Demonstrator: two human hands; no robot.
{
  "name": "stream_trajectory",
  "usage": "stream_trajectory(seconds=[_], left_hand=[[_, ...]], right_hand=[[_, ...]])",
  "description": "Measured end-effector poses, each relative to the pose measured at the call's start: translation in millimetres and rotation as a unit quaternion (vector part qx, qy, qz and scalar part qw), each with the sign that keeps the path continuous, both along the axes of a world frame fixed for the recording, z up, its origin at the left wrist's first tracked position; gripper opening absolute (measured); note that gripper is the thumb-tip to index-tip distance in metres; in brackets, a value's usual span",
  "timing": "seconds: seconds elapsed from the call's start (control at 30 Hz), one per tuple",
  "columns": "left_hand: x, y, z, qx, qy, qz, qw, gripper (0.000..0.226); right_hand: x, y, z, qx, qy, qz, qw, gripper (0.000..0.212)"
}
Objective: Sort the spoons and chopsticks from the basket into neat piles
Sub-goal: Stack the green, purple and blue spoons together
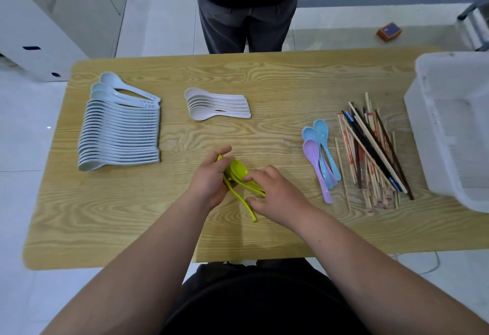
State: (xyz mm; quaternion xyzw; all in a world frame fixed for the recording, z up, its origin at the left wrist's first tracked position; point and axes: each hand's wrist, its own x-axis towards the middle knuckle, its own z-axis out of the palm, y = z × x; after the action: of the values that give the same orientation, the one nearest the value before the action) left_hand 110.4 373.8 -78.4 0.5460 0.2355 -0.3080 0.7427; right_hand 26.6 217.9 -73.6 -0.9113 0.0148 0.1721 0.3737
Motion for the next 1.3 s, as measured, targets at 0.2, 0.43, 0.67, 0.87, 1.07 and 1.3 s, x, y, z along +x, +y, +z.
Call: stream_trajectory(seconds=[0.2,0.43,0.67,0.87,1.07,1.3], left_hand=[[10,25,-4,-0.034,0.014,0.012,0.999,0.03],[2,4,-5,-0.043,-0.018,-0.025,0.999,0.03],[-3,-32,-6,-0.045,-0.015,-0.041,0.998,0.027],[-12,-66,-14,-0.029,-0.008,-0.045,0.999,0.025],[-13,-85,-24,-0.032,0.036,0.01,0.999,0.023],[-23,-101,-32,-0.004,0.046,0.022,0.999,0.023]], right_hand=[[13,11,0,0.141,0.049,-0.205,0.967,0.021],[19,30,1,0.29,0.159,-0.25,0.91,0.019],[16,2,6,0.402,0.177,-0.252,0.862,0.025],[10,-35,-6,0.288,0.159,-0.235,0.915,0.007],[3,-114,-26,-0.094,0.016,-0.21,0.973,0.021],[3,-136,-45,-0.26,0.054,-0.058,0.962,0.043]])
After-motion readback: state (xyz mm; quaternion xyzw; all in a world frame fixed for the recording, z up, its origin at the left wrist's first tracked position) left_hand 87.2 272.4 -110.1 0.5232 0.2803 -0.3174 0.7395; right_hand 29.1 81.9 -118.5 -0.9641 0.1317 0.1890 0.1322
